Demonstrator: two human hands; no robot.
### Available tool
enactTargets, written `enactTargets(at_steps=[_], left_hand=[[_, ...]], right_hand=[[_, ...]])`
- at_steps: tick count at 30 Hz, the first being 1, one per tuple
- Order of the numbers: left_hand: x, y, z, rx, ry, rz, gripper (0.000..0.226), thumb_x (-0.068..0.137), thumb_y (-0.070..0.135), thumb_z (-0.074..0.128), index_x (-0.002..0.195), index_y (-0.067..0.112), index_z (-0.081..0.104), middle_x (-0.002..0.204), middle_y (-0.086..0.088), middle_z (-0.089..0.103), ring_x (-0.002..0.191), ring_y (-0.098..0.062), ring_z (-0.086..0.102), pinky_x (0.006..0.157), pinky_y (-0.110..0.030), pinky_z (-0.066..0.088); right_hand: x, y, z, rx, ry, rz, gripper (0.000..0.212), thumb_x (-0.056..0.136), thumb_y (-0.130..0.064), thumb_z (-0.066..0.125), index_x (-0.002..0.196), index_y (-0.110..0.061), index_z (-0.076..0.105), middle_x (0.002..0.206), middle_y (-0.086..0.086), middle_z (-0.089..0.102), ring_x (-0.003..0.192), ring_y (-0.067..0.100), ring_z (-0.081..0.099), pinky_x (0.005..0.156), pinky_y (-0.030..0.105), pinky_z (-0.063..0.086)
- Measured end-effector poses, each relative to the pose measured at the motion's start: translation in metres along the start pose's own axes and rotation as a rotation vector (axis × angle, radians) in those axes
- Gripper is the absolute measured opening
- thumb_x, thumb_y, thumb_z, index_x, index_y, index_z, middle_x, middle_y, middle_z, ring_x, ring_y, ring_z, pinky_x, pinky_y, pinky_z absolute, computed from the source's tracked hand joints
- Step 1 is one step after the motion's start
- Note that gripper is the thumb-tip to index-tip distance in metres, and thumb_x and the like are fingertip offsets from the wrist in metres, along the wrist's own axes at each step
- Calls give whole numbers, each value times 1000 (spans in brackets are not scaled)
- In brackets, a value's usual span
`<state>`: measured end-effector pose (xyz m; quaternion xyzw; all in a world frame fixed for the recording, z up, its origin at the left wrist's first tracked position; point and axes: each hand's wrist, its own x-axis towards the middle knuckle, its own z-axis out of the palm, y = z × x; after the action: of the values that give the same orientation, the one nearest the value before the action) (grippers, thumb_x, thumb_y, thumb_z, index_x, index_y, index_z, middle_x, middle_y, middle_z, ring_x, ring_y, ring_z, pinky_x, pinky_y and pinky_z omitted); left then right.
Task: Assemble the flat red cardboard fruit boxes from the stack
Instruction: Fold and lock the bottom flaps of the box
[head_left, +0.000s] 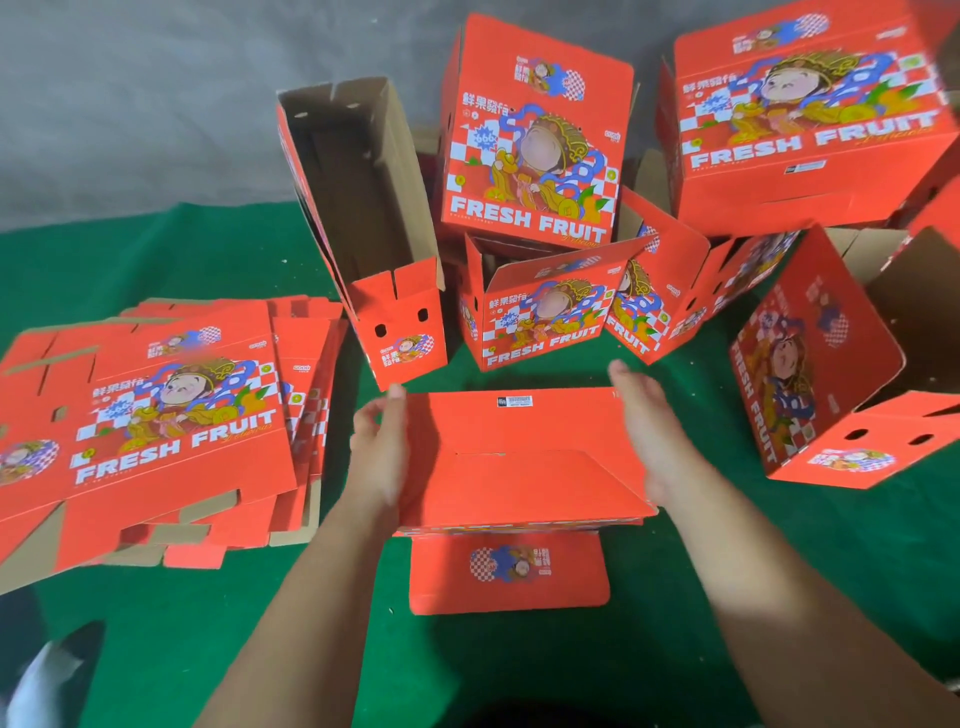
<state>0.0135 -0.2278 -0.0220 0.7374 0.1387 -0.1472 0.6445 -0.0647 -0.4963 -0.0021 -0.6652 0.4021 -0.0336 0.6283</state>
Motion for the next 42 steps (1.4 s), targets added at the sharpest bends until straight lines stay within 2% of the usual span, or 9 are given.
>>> enactTargets(at_steps=[5,9,13,16,19,28,31,36,42], left_hand=[[-14,18,-13,-244,57,0,60,80,76,56,104,22,66,111,-7,74,106,-31,70,98,-51,54],[-27,20,-9,-217,-90,32,44,79,54,56,111,29,72,90,7,76,92,-20,70,79,-33,57],[-30,21,-19,-178,-440,-265,35,77,40,53,67,20,80,75,-6,74,61,-23,70,58,-28,57],[-33,12,-23,-167,-499,-271,33,76,34,66,101,16,81,98,-12,79,77,-23,74,70,-31,58],[-30,10,-28,-202,-534,-110,52,84,25,71,135,22,63,125,-14,73,99,-24,73,77,-33,61],[-16,-23,-37,-198,-427,178,66,74,-1,67,135,23,60,131,-13,69,93,-27,66,76,-38,53],[-15,-32,-29,-99,-223,210,57,65,9,68,121,19,64,111,-5,76,84,-18,71,72,-33,52],[-13,-36,-20,-135,-92,259,33,74,7,64,103,20,74,102,1,78,99,-17,73,81,-23,55],[-18,-38,0,-85,-380,249,56,81,34,62,136,43,58,133,18,67,125,-6,62,100,-31,48]], right_hand=[[-5,-1,-46,719,-321,371,76,85,-69,65,136,-14,60,129,17,69,111,41,71,100,63,49],[-25,1,-42,356,-488,421,50,87,-62,64,103,-15,66,104,14,68,92,33,68,89,45,55],[-30,-7,-31,208,-396,242,22,98,-39,63,110,-20,66,106,10,66,91,27,63,101,46,48],[-22,-21,-29,168,-300,44,27,108,-11,49,133,-21,52,126,5,53,107,21,54,117,47,40],[-25,-2,-41,481,-436,97,39,101,-40,50,129,-21,69,124,11,72,105,29,71,83,46,61],[-6,33,-44,255,-589,246,65,85,-52,74,143,-25,62,135,14,69,123,38,67,106,58,51],[-6,43,-44,101,-488,-41,79,84,-15,79,150,-37,40,133,1,71,120,25,69,99,45,56],[7,58,-48,-266,-315,-118,47,76,-15,87,119,-21,69,98,-10,77,94,6,70,86,21,53],[-2,69,-29,-188,-311,-218,59,92,-7,76,133,-37,46,123,-20,69,105,-14,63,84,12,47]])
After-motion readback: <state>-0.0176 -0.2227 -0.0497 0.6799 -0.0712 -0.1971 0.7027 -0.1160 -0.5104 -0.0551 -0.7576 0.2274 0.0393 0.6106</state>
